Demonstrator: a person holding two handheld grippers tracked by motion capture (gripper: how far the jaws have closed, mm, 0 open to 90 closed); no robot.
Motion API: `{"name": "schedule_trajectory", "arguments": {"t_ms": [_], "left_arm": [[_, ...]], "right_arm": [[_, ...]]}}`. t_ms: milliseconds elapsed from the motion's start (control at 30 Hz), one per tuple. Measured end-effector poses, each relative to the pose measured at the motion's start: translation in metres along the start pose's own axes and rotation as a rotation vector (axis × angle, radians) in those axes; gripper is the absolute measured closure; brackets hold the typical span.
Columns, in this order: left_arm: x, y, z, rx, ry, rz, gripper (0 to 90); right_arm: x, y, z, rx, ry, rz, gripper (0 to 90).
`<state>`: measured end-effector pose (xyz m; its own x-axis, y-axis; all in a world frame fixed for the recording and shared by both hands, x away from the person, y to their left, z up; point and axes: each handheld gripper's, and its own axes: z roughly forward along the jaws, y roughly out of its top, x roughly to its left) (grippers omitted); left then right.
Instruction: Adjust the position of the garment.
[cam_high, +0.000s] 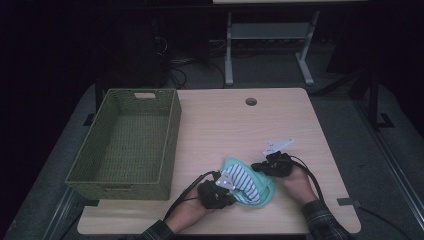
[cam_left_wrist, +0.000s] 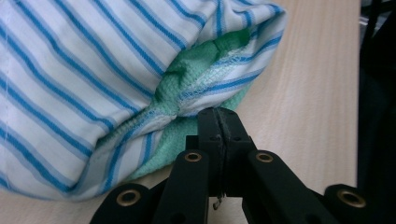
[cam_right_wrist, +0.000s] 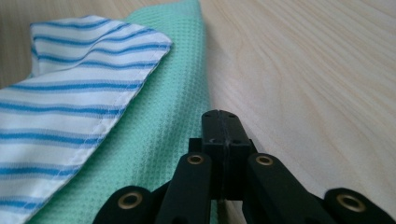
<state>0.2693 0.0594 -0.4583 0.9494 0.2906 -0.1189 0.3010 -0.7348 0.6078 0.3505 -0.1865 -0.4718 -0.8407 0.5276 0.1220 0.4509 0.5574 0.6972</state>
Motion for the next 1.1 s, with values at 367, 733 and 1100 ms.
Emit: {"name": "schedule_trajectory", "arguments": {"t_ms": [367,733,1100], "left_arm": [[0.013,-0.002,-0.007,0.003,0.039,-0.024,87.8],[0.030,-0.004,-0.013,-0.005,0.096,-0.055,88.0],[0.044,0.006,-0.009,-0.015,0.164,-0.038,88.4]], "right_arm": [[0.000,-0.004,-0.005,0.016,-0.001,0.009,89.9],[0.007,-0.014,-0.015,0.027,0.004,-0.001,90.0],[0.020,-0.023,-0.025,0.052,0.000,-0.003,89.9]]}}
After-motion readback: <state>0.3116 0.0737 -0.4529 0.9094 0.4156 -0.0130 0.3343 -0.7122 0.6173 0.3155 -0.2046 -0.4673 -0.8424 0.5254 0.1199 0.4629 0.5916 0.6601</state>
